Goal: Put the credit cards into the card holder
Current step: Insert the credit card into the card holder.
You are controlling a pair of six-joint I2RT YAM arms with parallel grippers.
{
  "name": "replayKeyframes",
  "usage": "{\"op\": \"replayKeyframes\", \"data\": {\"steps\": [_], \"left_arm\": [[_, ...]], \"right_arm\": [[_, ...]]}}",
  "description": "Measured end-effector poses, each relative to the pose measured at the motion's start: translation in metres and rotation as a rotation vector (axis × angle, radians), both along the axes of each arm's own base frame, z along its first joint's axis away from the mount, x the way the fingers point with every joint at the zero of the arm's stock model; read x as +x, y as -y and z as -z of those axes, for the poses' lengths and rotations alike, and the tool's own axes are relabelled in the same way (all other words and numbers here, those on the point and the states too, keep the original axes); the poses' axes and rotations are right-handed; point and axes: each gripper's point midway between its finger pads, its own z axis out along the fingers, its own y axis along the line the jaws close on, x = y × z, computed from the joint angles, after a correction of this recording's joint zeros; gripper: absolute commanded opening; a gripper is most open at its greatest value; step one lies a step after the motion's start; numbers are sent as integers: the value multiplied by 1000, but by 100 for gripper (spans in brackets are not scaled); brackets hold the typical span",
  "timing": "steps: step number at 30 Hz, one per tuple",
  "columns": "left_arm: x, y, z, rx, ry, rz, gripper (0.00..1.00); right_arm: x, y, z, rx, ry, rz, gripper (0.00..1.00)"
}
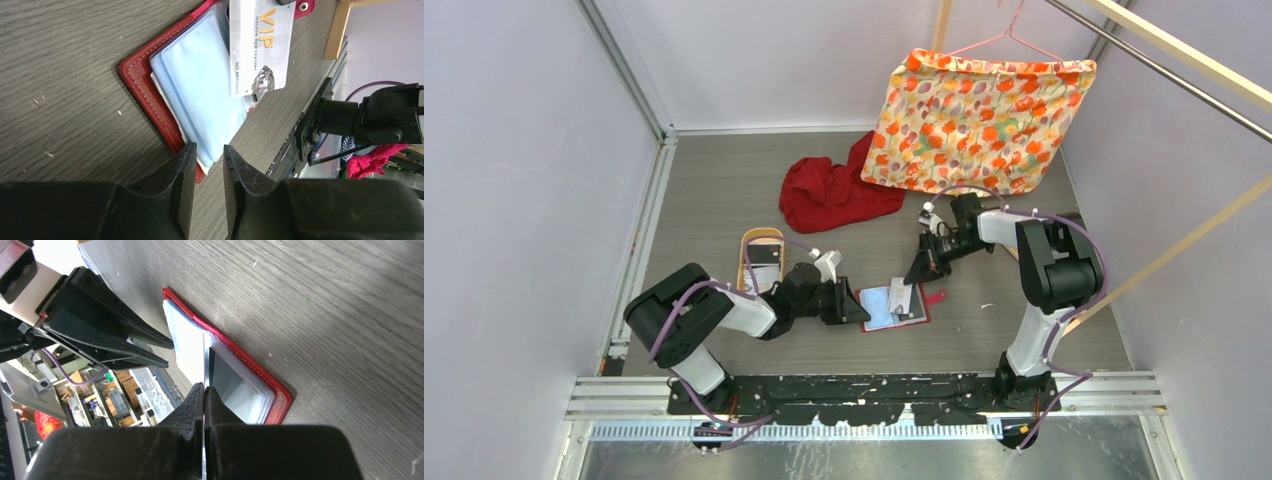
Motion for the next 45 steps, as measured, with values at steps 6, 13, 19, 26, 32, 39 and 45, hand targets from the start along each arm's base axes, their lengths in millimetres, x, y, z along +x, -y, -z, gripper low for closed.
{"op": "replayKeyframes", "data": {"steps": [6,13,19,26,32,39,45], "left_arm": [[-1,1,1,-3,-5,4,28],[-1,1,1,-3,-7,5,28],[-1,1,1,-3,-7,6,28],[-1,1,1,-3,-8,5,29],[-4,-4,-1,18,-17,1,31],[-6,-13,-18,32,5,-18,33],[-5,-14,-33,13,36,-20,33]], "right_arm": [[-16,-11,5,-43,-5,-69,1],[-23,-17,8,-74,5,-123,1],[-23,-17,9,-81,-2,-118,1],[-21,-21,13,-80,-41,-68,1],[-24,-38,17,-75,-34,-98,5],[-25,-53,20,-66,-41,-154,14],[-33,-66,17,-92,20,-256,26]]}}
